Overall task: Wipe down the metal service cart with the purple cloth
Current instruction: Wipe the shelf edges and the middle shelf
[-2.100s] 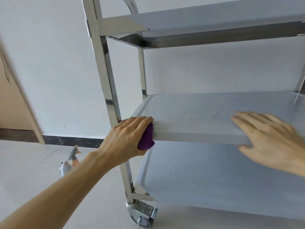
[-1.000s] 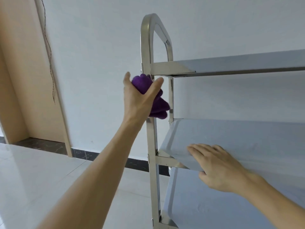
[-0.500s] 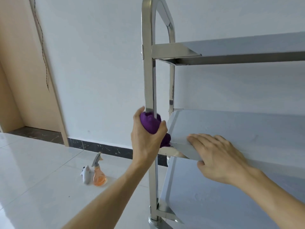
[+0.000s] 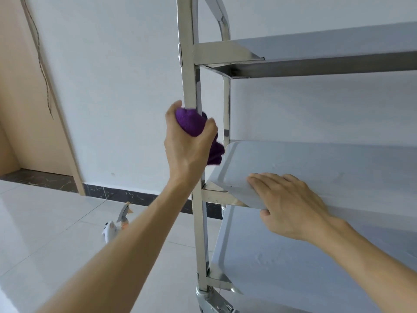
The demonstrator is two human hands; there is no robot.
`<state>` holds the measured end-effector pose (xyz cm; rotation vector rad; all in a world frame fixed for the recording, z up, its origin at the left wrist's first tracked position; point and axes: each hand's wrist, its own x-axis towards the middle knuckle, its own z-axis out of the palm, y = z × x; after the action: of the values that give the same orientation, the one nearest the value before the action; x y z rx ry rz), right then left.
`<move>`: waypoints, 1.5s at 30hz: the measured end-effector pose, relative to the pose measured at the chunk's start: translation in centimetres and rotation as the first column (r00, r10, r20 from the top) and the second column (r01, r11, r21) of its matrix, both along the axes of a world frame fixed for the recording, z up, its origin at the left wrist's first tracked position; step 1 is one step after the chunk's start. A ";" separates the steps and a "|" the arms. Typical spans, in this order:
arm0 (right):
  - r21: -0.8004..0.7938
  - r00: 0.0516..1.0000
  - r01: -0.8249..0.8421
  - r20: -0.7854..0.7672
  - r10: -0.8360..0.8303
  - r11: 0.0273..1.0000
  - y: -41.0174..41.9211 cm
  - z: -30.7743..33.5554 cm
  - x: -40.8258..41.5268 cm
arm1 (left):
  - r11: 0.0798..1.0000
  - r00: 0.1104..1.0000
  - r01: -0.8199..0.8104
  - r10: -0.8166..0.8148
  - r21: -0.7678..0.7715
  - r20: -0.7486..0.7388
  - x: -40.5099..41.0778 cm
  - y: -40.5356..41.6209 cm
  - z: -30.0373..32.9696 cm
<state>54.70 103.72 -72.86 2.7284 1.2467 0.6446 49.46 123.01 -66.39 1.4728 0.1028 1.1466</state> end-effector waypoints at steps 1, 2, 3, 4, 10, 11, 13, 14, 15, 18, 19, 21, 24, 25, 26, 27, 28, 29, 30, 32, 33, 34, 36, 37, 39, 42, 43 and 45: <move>0.002 1.000 0.001 -0.002 -0.001 1.000 0.1 0.0 0.1 | 0.997 0.998 -0.053 0.055 0.050 -0.041 -0.2 0.0 -1.7; 0.004 1.000 0.000 -0.003 0.000 1.000 0.1 0.0 0.1 | 0.993 0.993 -0.073 0.081 0.093 -0.090 -0.4 0.1 -3.4; 0.004 1.000 0.000 -0.003 0.000 1.000 0.2 0.1 0.2 | 0.994 0.988 -0.045 0.059 0.097 -0.142 -0.7 0.3 -4.8; 0.005 1.000 0.000 -0.004 0.000 1.000 0.3 0.1 0.2 | 0.997 0.983 0.010 0.003 0.070 -0.185 -1.0 0.5 -5.8; 0.024 1.000 -0.004 0.008 0.003 1.000 0.3 0.1 0.2 | 0.945 0.877 0.042 0.121 0.326 -0.464 -2.6 2.8 -4.0; 0.016 1.000 -0.009 0.017 0.009 1.000 0.0 0.1 0.2 | 0.923 0.860 0.029 0.173 0.384 -0.481 -3.0 2.9 -3.5; 0.005 0.999 -0.038 -0.015 0.038 0.999 -0.7 0.4 0.2 | 0.881 0.846 -0.026 0.272 0.473 -0.458 -4.0 2.7 -2.6; 0.020 0.997 -0.062 -0.048 0.063 0.998 -1.1 0.6 0.1 | 0.856 0.851 -0.077 0.324 0.511 -0.414 -4.6 2.4 -2.2; 0.057 0.993 -0.084 -0.081 0.088 0.995 -1.5 0.9 0.2 | 0.832 0.859 -0.134 0.368 0.538 -0.356 -5.2 2.1 -1.8; 0.241 0.974 -0.096 -0.176 0.141 0.966 -2.9 1.9 0.2 | 0.820 0.895 -0.263 0.404 0.509 -0.188 -6.4 0.9 -0.8; 0.296 0.966 -0.082 -0.209 0.149 0.952 -3.3 2.3 0.2 | 0.828 0.906 -0.287 0.398 0.481 -0.144 -6.7 0.4 -0.5; 0.389 0.946 -0.039 -0.282 0.160 0.920 -4.1 2.9 0.0 | 0.832 0.924 -0.312 0.379 0.459 -0.059 -7.1 -0.7 0.1; 0.488 0.920 0.009 -0.345 0.184 0.873 -5.0 3.6 -0.2 | 0.844 0.970 -0.226 0.242 0.486 0.030 -7.3 -3.3 0.8; 0.541 0.906 0.027 -0.369 0.208 0.841 -5.1 3.7 -0.3 | 0.872 0.988 -0.147 0.149 0.467 0.032 -7.1 -4.2 1.0; 0.612 0.879 0.054 -0.403 0.254 0.789 -5.3 4.0 -0.4 | 0.903 0.999 -0.047 0.043 0.427 0.020 -6.8 -5.0 1.2; 0.691 0.839 0.088 -0.439 0.320 0.718 -5.4 4.4 -0.5 | 0.925 0.998 0.061 -0.062 0.375 -0.008 -6.5 -5.7 1.4; 0.761 0.784 0.126 -0.469 0.406 0.636 -5.5 4.8 -0.5 | 0.933 0.986 0.169 -0.161 0.317 -0.050 -6.1 -6.3 1.6; 0.815 0.716 0.168 -0.488 0.499 0.555 -5.7 5.3 -0.6 | 0.927 0.962 0.273 -0.256 0.259 -0.100 -5.6 -6.7 1.8; 0.848 0.647 0.210 -0.494 0.581 0.487 -6.0 5.8 -0.7 | 0.906 0.926 0.372 -0.348 0.200 -0.146 -5.1 -7.0 1.9; 0.876 0.541 0.264 -0.482 0.689 0.404 -6.8 6.5 -0.9 | 0.843 0.836 0.532 -0.507 0.084 -0.208 -4.1 -7.4 2.0; 0.881 0.527 0.260 -0.473 0.706 0.396 -7.2 6.6 -1.0 | 0.808 0.794 0.588 -0.566 0.043 -0.224 -3.6 -7.6 1.9; 0.882 0.532 0.249 -0.470 0.704 0.400 -7.5 6.7 -1.0 | 0.774 0.755 0.634 -0.614 0.016 -0.231 -3.2 -7.8 1.8; 0.880 0.553 0.244 -0.471 0.687 0.407 -8.1 6.8 -1.0 | 0.707 0.685 0.707 -0.689 -0.014 -0.239 -2.6 -8.3 1.3; 0.880 0.559 0.252 -0.472 0.681 0.403 -8.4 6.9 -0.9 | 0.679 0.654 0.734 -0.714 -0.018 -0.250 -2.3 -8.5 1.1; 0.882 0.559 0.269 -0.470 0.683 0.387 -9.1 7.0 -0.8 | 0.637 0.607 0.771 -0.742 -0.014 -0.284 -1.9 -9.0 0.7; 0.882 0.502 0.320 -0.466 0.728 0.344 -9.8 7.5 -0.8 | 0.593 0.545 0.799 -0.784 -0.101 -0.297 -1.2 -9.5 0.2; 0.882 0.489 0.345 -0.461 0.741 0.321 -10.0 7.8 -0.9 | 0.581 0.524 0.801 -0.797 -0.147 -0.300 -1.0 -9.5 0.1; 0.880 0.495 0.398 -0.445 0.746 0.261 -10.3 8.5 -1.0 | 0.580 0.508 0.778 -0.807 -0.240 -0.302 -0.4 -9.6 -0.2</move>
<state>53.75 93.38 -64.40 4.3658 1.8958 -0.3582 49.03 113.41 -66.59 1.4038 -0.2577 0.0713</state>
